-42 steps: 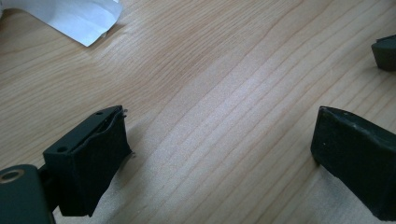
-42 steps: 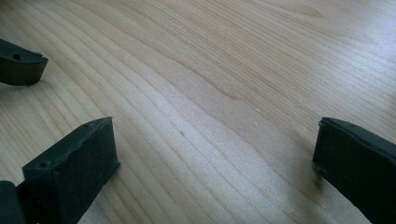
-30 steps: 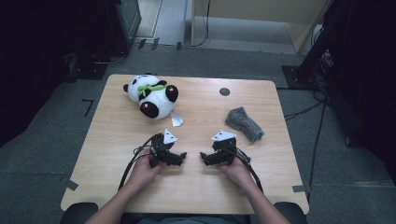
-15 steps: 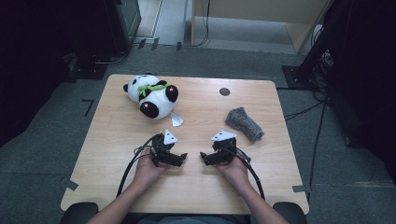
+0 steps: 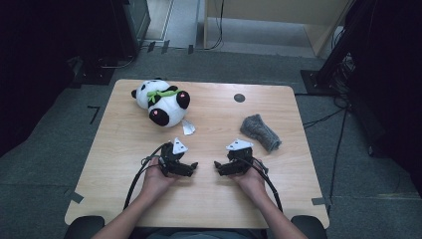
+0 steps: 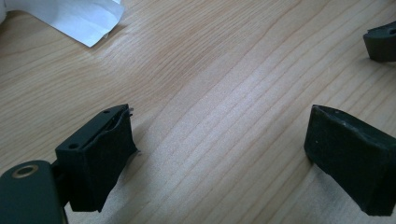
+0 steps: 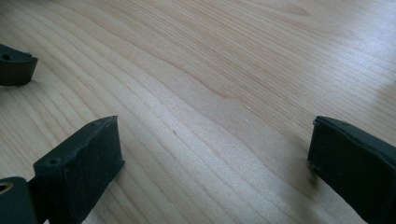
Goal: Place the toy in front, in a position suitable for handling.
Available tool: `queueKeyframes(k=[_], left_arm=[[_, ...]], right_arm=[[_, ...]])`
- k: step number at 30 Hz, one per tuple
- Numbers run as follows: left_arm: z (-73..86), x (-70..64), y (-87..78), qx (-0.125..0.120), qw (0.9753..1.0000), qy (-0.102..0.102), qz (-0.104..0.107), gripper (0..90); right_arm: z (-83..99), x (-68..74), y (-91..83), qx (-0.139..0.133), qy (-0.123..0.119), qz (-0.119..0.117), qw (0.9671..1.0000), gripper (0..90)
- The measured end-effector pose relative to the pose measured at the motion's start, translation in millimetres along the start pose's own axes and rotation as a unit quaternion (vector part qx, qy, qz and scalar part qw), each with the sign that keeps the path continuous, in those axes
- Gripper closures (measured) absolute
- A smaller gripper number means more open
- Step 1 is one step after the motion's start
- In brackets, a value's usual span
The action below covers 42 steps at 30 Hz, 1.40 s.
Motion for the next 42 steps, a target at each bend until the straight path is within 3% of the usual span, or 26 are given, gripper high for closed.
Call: queueKeyframes(k=[1, 5, 8, 13, 18, 21, 27, 29, 32, 42], left_arm=[[0.0, 0.0, 0.0, 0.000, 1.0000, 0.000, 0.000, 7.8], [0.2, 0.7, -1.4, 0.005, 1.0000, 0.002, 0.002, 7.9], [0.2, 1.9, -3.3, 0.003, 1.0000, 0.000, 0.004, 13.6], [-1.7, 6.9, -7.4, 0.001, 0.9991, -0.024, 0.034, 13.7], [-4.2, 10.4, -12.8, 0.000, 0.9995, -0.018, 0.027, 13.6], [-6.8, 17.1, -20.6, -0.010, 0.9991, -0.028, 0.030, 13.7], [-10.8, 26.4, -31.1, -0.022, 0.9989, -0.030, 0.029, 13.6], [-11.6, 29.8, -34.3, -0.022, 0.9989, -0.029, 0.029, 13.9], [-11.8, 34.6, -41.5, -0.021, 0.9993, -0.019, 0.024, 14.8], [-11.9, 47.1, -54.2, -0.019, 0.9993, -0.020, 0.026, 16.1]], right_arm=[[-0.8, 1.2, -0.5, -0.001, 0.000, -0.001, 1.0000, 7.4], [-3.6, 3.3, 0.0, 0.005, 0.004, 0.003, 1.0000, 9.1], [-5.0, 3.0, -1.5, 0.007, 0.003, 0.000, 1.0000, 14.6], [-6.3, 1.8, -2.9, 0.011, 0.011, -0.007, 0.9999, 17.4], [-9.5, 1.6, -7.3, 0.002, 0.009, -0.010, 0.9999, 20.6], [-13.5, -1.0, -14.9, -0.011, 0.014, -0.017, 0.9997, 23.9], [-17.9, -6.0, -24.2, -0.028, 0.019, -0.028, 0.9990, 28.4], [-19.0, -8.0, -26.5, -0.026, 0.019, -0.030, 0.9990, 29.2], [-22.4, -13.7, -27.0, 0.004, 0.008, -0.025, 0.9996, 29.2], [-27.5, -20.9, -35.7, -0.014, 0.006, -0.022, 0.9996, 31.4]])
Point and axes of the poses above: each handheld gripper's, and its own axes: y roughly forward along the jaws, z roughly out of its underside, x roughly to its left, the point moved 3 cm from there along y, roughly forward along the jaws, and after that the axes turned 7 degrees about y, right-handed, at the moved point
